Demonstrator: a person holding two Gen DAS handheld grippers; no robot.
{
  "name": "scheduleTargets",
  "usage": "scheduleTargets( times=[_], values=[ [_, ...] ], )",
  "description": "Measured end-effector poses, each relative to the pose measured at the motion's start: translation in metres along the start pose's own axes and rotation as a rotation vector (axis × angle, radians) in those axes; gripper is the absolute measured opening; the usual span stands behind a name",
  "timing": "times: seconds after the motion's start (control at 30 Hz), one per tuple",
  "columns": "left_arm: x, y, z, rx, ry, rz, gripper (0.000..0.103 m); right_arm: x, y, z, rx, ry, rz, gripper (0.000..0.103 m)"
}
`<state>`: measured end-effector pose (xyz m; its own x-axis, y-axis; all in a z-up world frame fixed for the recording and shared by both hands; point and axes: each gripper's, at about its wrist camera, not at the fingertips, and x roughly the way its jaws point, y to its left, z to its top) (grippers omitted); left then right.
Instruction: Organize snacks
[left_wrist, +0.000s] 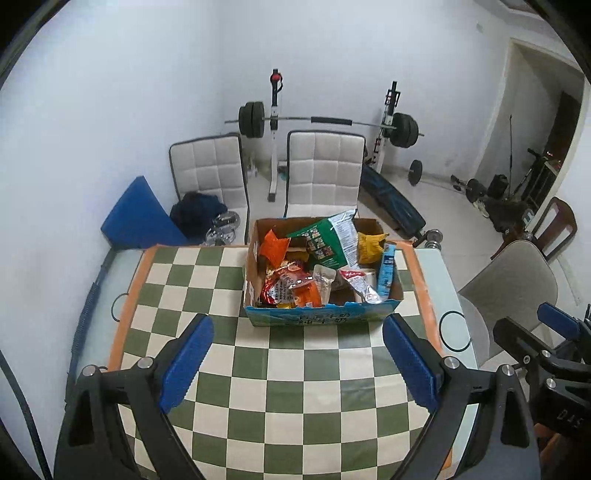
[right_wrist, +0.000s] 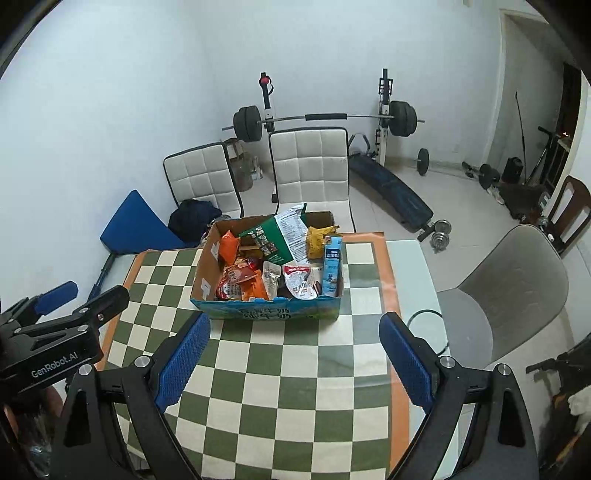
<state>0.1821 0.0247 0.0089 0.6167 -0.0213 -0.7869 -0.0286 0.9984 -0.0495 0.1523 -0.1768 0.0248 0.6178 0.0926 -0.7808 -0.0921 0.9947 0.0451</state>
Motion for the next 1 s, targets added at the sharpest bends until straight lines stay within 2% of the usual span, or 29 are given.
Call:
scheduleTargets(
  times=[0.23,0.63,1.0],
  values=[
    [-0.015,0.001,-0.003,-0.012,-0.051,0.004,0.094,-0.019,-0.002,-0.005,0.001,-0.028,-0.036,0.098],
    [-0.006,0.003,0.003,-0.026,-0.117,0.051,0.094,-0.009,0.002,0.011,-0.016,-0.105,-0.089,0.099],
    [0.007,0.001,0.008,-0.019,-0.11,0.057,0.094,0.007,0.003,0.025,-0.017,-0.113,-0.097,0.1]
  ],
)
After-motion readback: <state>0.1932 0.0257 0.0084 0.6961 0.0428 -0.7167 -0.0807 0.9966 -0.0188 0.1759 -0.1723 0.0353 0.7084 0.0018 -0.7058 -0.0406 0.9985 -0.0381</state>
